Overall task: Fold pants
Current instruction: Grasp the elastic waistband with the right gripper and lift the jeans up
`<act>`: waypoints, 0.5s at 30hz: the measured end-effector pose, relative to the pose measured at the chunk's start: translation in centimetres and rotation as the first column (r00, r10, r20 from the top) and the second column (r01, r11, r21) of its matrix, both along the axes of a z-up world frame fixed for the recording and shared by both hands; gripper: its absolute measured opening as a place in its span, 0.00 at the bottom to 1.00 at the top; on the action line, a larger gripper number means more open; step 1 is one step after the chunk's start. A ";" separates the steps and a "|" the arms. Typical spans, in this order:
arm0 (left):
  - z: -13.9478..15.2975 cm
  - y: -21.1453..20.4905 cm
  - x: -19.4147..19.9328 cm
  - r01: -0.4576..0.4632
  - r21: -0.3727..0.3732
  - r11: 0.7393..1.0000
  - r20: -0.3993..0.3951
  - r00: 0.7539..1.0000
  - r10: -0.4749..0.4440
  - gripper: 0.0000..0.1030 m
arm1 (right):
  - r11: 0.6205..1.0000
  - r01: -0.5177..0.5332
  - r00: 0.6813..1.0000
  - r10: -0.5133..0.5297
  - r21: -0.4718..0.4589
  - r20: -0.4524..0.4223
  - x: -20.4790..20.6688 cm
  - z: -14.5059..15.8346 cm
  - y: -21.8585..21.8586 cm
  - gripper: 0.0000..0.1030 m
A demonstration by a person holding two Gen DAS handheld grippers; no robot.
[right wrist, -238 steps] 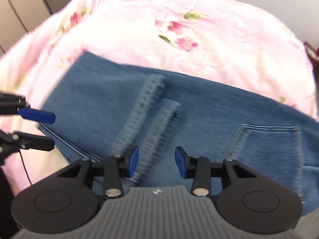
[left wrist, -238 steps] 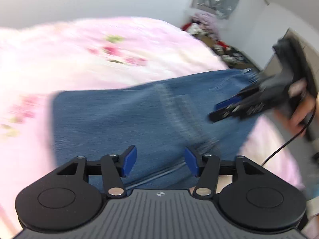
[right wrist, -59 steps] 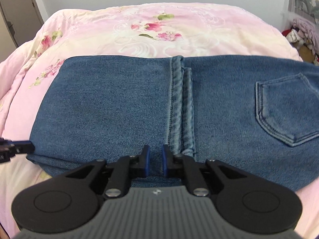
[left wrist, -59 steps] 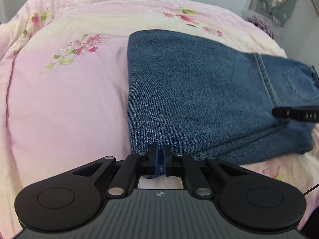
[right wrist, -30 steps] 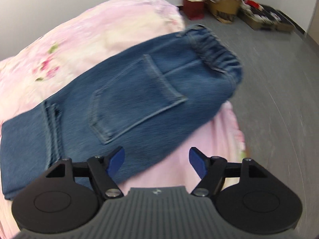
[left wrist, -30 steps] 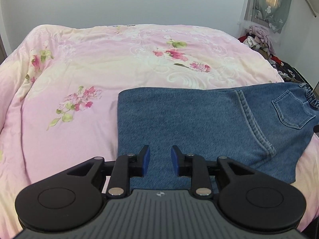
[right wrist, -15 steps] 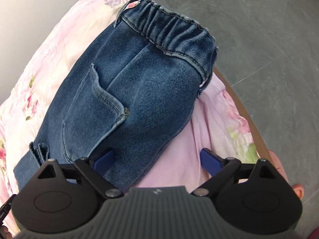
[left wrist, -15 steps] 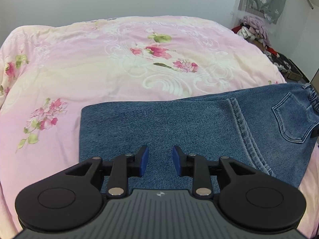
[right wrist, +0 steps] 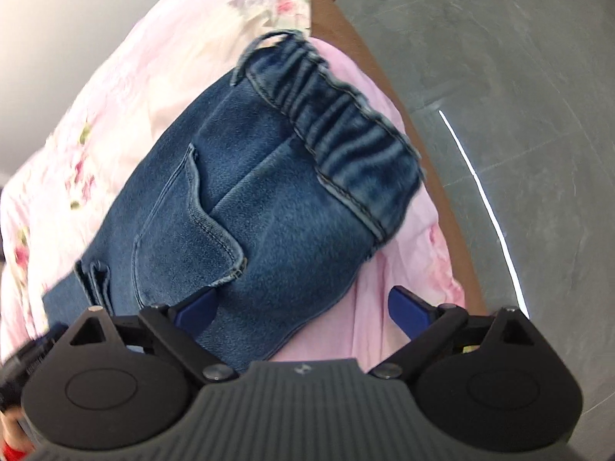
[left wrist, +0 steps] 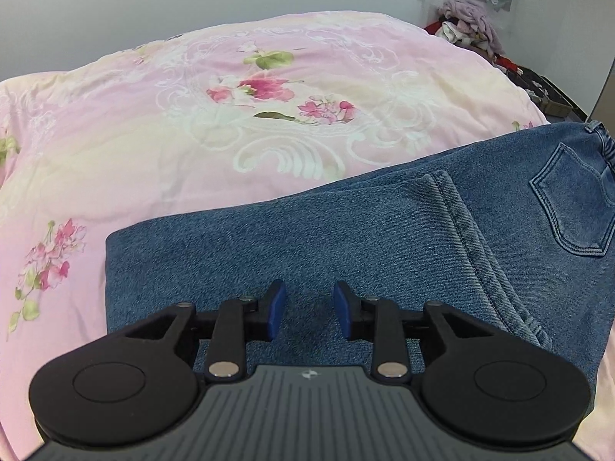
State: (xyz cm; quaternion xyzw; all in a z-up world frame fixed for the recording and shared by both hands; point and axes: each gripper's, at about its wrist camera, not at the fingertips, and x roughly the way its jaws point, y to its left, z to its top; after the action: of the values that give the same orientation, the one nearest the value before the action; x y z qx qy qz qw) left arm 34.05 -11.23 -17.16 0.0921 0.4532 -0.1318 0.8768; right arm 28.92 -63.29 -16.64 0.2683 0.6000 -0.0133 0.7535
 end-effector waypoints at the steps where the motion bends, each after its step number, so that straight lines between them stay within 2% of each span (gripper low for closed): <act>1: 0.0 -0.1 0.1 0.006 0.004 1.000 0.001 1.000 -0.006 0.35 | 0.999 -0.043 0.999 0.043 -0.014 0.011 0.4 0.6 0.1 0.90; 3: -0.2 -0.3 0.3 0.019 0.008 1.000 -0.004 1.000 -0.019 0.37 | 0.998 -0.063 0.996 0.063 -0.002 0.056 1.0 1.9 -0.6 0.90; 5: -0.5 -0.6 0.4 0.031 0.022 0.999 -0.008 0.999 -0.031 0.37 | 0.999 -0.032 0.999 0.031 0.033 0.035 1.6 1.7 -1.8 0.92; 8: -0.7 -1.0 0.4 0.044 0.051 0.998 -0.005 0.999 -0.044 0.37 | 1.000 0.012 0.999 -0.011 -0.026 0.037 2.2 1.0 -3.0 0.93; 9: -0.8 -1.1 0.4 0.045 0.057 0.997 -0.004 0.999 -0.045 0.38 | 0.998 0.055 0.997 -0.054 -0.023 0.050 2.0 0.5 -3.8 0.93; 12: -0.8 -1.4 0.4 0.057 0.073 0.996 -0.002 0.998 -0.057 0.38 | 0.965 0.223 0.974 -0.227 0.138 0.015 1.1 -2.6 -6.7 0.93; 15: -1.1 -1.4 0.7 0.062 0.078 0.995 -0.010 0.998 -0.062 0.38 | 0.915 0.322 0.944 -0.329 0.241 -0.012 0.1 -5.2 -8.1 0.92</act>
State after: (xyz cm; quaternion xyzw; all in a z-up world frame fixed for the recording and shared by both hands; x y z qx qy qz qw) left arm 34.78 -12.64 -18.21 0.1399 0.4584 -0.1414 0.8662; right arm 29.06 -71.39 -21.81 0.4535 0.5331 -0.0623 0.7115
